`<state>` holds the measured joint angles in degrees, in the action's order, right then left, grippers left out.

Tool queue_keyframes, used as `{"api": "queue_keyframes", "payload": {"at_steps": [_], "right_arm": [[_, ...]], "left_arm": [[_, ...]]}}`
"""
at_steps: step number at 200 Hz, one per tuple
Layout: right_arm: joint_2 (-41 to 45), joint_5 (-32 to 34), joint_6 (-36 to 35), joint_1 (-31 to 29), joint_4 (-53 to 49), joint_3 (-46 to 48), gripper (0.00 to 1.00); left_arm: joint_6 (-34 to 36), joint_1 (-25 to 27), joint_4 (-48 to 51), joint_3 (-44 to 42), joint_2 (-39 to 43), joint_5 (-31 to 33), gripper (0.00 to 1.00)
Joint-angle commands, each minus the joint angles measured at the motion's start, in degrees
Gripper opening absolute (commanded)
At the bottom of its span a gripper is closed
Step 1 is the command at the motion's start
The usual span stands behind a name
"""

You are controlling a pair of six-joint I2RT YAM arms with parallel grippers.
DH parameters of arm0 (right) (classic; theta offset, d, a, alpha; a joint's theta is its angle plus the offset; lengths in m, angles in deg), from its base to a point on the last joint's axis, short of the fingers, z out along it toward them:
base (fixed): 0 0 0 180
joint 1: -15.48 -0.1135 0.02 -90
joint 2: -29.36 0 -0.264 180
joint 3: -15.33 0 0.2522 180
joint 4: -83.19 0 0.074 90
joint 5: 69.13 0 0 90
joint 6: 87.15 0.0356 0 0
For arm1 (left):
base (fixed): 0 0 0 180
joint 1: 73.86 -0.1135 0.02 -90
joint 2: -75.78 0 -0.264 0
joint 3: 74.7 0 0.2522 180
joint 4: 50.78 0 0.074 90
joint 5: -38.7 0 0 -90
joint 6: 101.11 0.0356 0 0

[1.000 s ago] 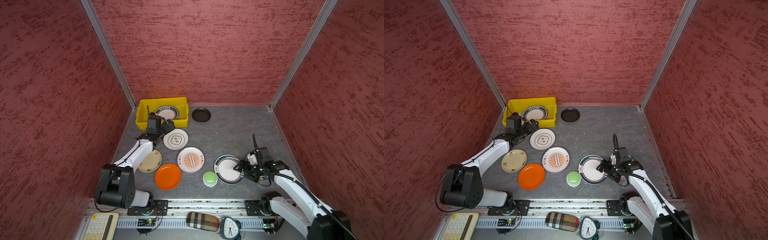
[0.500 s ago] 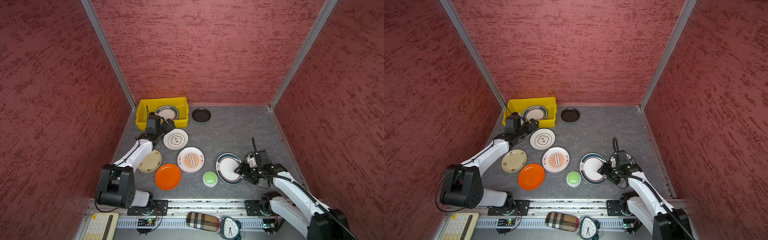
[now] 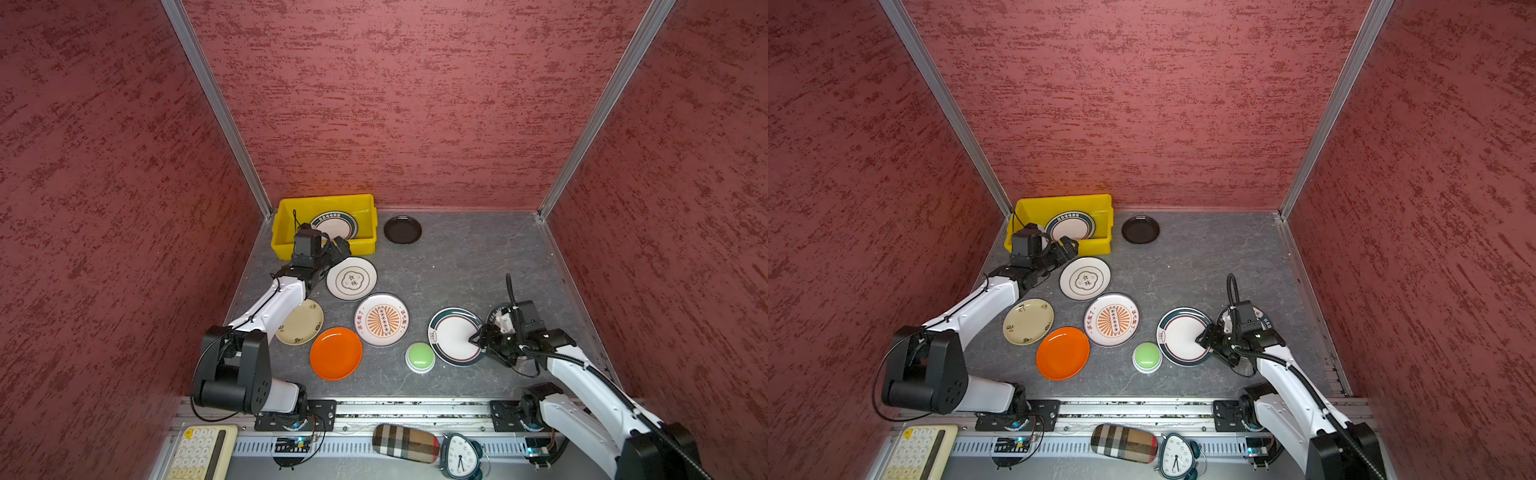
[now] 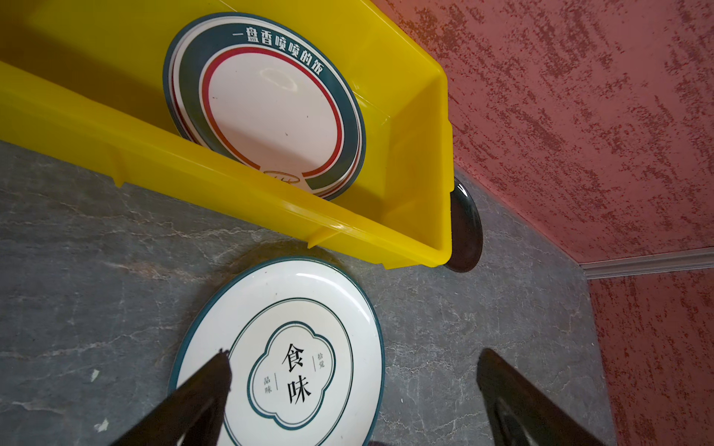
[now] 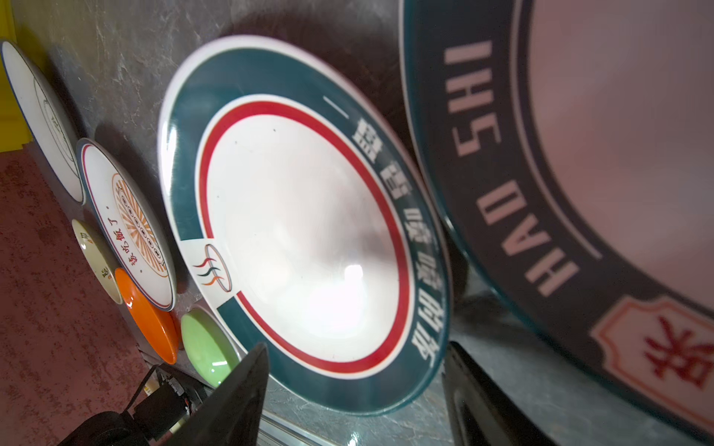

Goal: Place the plates into the plastic bin on the countertop
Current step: 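Grip the rim of the second green-and-red-rimmed plate with the right gripper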

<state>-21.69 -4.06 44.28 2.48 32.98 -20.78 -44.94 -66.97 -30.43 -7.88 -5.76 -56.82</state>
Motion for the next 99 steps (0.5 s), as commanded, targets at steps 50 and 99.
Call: {"api": "queue_keyframes", "payload": {"at_steps": [50,99], "right_arm": [[-0.3,0.0,3.7,-0.3,8.2,3.4,0.57],[-0.7,0.5,5.6,-0.2,12.3,5.6,0.50]], "left_arm": [[0.3,-0.8,0.7,0.7,0.2,-0.8,0.99],[0.2,-1.1,1.2,0.8,0.6,-1.1,0.99]]}}
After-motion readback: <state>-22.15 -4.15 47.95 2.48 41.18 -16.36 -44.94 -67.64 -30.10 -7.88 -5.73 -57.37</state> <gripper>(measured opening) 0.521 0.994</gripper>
